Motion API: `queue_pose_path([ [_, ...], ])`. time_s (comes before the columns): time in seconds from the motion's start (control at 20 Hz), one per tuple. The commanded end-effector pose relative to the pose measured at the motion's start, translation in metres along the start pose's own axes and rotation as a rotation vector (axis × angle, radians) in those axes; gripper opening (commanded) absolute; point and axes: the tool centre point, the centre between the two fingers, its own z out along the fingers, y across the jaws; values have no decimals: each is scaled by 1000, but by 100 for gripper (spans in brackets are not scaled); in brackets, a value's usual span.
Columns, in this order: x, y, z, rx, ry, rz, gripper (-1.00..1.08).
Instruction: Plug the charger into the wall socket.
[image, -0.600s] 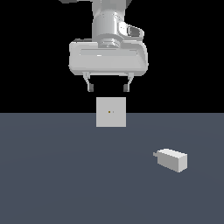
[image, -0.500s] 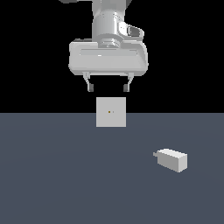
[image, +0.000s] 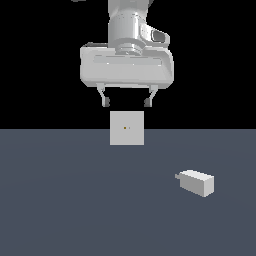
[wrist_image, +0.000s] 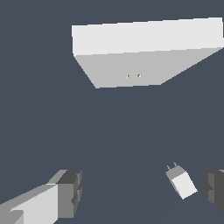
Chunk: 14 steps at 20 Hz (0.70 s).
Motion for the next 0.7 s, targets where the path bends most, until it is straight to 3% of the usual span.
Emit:
queue_pose_path([
  [0.0,-6,4,4,1,8,-24,100],
  [0.65,-46,40,36,13,74,-211,100],
])
